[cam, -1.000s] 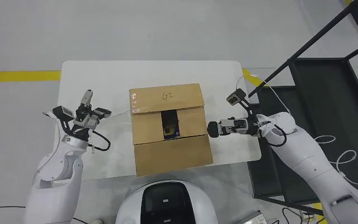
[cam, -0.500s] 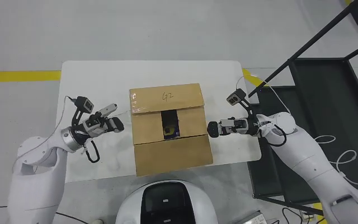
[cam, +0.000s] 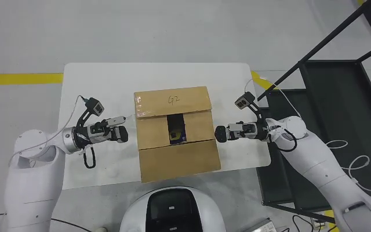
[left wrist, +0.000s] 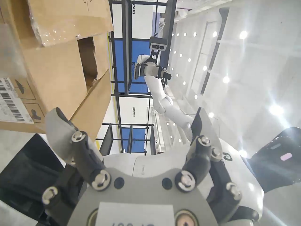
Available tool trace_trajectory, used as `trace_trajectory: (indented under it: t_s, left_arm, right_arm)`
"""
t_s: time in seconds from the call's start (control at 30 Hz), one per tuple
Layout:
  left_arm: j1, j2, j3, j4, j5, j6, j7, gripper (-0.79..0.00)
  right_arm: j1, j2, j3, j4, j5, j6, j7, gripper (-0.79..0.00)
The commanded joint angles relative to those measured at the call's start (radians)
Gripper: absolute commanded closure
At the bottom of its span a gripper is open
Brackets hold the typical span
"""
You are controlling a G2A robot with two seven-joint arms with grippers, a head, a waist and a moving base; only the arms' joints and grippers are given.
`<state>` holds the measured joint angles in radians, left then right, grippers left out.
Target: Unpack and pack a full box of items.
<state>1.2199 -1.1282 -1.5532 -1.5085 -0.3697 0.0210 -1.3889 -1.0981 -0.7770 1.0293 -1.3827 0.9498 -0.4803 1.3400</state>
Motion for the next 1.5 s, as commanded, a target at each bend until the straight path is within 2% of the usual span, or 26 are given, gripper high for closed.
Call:
trace_trajectory:
  t_s: [0.0,0.2,0.27,0.37,0.47,0.73,1.2,1.47]
  left_arm:
    - [0.000,0.000,0.000,0.000,0.000,0.000,0.000,-0.785]
    - [0.002,0.000,0.001,0.001,-0.002,0.002,0.006,-0.785]
    - [0.012,-0.002,0.015,0.010,-0.037,0.027,0.024,-0.785]
    - [-0.016,-0.003,0.056,0.055,-0.065,0.077,-0.012,-0.785]
    - [-0.056,-0.005,0.090,0.111,-0.080,0.086,-0.012,-0.785]
    - [-0.133,-0.013,0.157,0.217,-0.067,0.028,0.089,-0.785]
    - [-0.262,-0.034,0.249,0.346,-0.116,-0.037,0.189,-0.785]
    - [-0.327,-0.042,0.264,0.365,-0.182,-0.055,0.199,-0.785]
  right_arm:
    - [0.000,0.000,0.000,0.000,0.000,0.000,0.000,-0.785]
    - [0.000,0.000,0.000,0.000,0.000,0.000,0.000,-0.785]
    - [0.000,0.000,0.000,0.000,0.000,0.000,0.000,-0.785]
    - [0.000,0.000,0.000,0.000,0.000,0.000,0.000,-0.785]
    - [0.000,0.000,0.000,0.000,0.000,0.000,0.000,-0.785]
    - [0.000,0.000,0.000,0.000,0.000,0.000,0.000,-0.785]
    - [0.000,0.000,0.000,0.000,0.000,0.000,0.000,-0.785]
    - [0.000,0.000,0.000,0.000,0.000,0.000,0.000,-0.785]
